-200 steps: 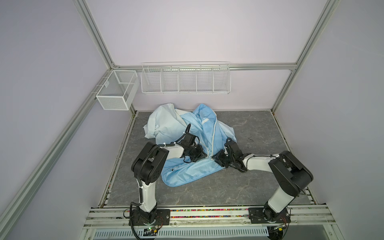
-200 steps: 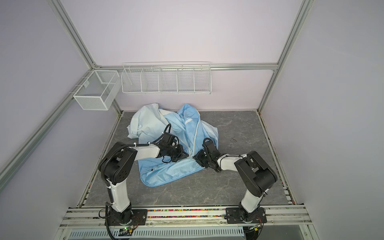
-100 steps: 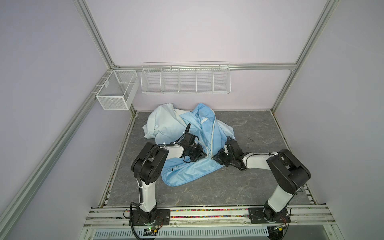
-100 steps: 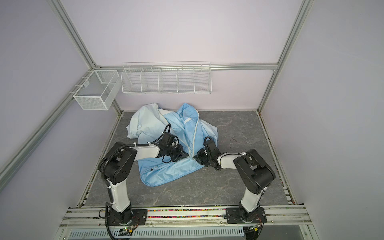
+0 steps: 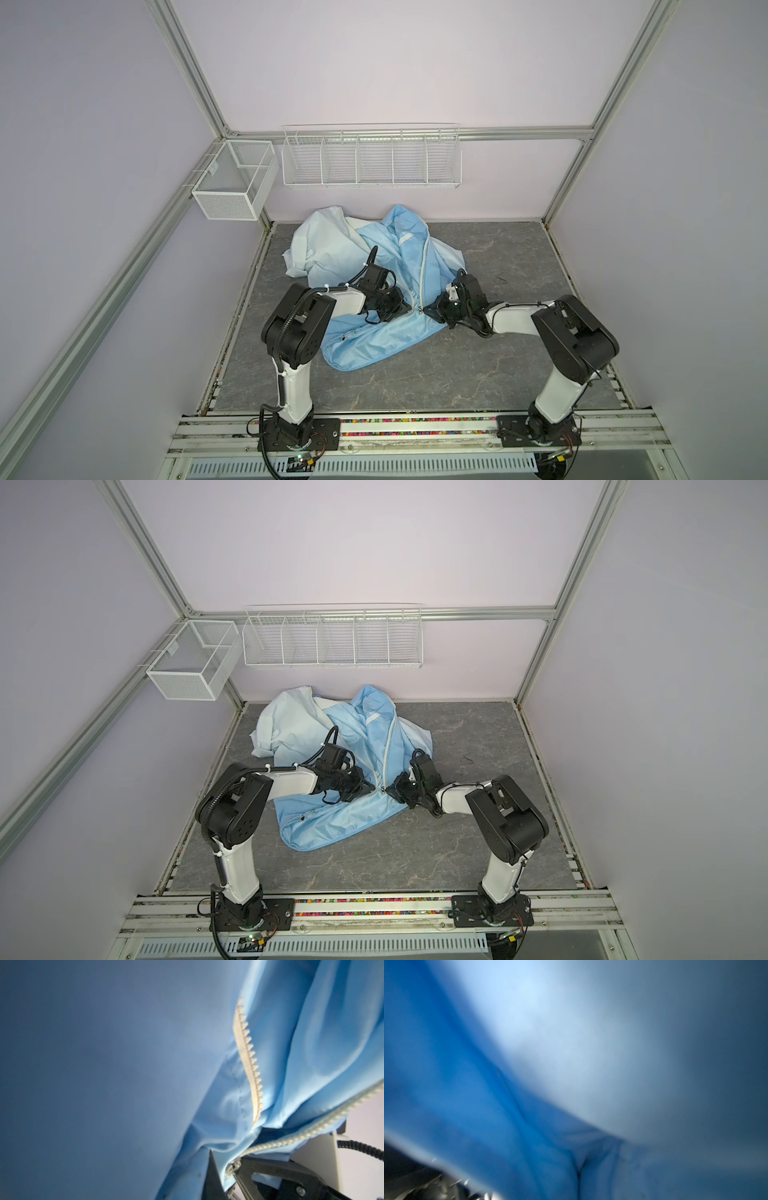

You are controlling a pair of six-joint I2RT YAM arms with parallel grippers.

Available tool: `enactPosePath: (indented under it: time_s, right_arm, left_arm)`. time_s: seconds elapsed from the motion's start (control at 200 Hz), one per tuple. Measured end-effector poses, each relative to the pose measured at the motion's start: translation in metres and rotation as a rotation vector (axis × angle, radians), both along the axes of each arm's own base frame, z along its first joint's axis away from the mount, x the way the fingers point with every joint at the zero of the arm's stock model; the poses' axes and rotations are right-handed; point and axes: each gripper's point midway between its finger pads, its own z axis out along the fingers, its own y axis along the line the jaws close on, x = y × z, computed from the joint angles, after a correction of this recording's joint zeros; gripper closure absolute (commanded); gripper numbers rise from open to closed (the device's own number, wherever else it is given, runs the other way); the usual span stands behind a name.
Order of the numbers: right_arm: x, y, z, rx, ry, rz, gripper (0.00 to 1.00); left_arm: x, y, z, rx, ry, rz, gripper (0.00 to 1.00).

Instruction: Zip up the jacket

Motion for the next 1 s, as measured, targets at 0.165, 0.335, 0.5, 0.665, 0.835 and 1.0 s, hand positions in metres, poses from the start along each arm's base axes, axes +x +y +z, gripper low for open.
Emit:
enactPosePath:
  time_s: [0.165,0.335,0.5,0.665,0.835,1.0]
  right_arm:
    - [0.004,0.003,0.019,0.050,-0.023,0.023,0.93]
    - [0.011,0.008,0.042,0.099,-0.059,0.045,0.93]
    - [0.012,0.007,0.045,0.112,-0.056,0.056,0.93]
    - [0.012,0.004,0.045,0.120,-0.045,0.057,0.93]
    - [0.009,-0.010,0.044,0.088,-0.022,0.053,0.89]
    - [0.007,-0.022,0.061,0.071,-0.058,0.058,0.89]
  left_arm:
    - [0.007,0.009,0.007,0.006,-0.009,0.028,1.00]
    - [0.007,0.013,0.016,0.015,-0.020,0.033,1.00]
    - [0.010,0.013,0.018,0.023,-0.028,0.036,1.00]
    - [0.009,0.017,0.015,0.043,-0.020,0.045,1.00]
    - [0.009,0.020,0.010,0.057,-0.017,0.056,1.00]
    - [0.006,0.022,-0.002,0.066,0.005,0.056,1.00]
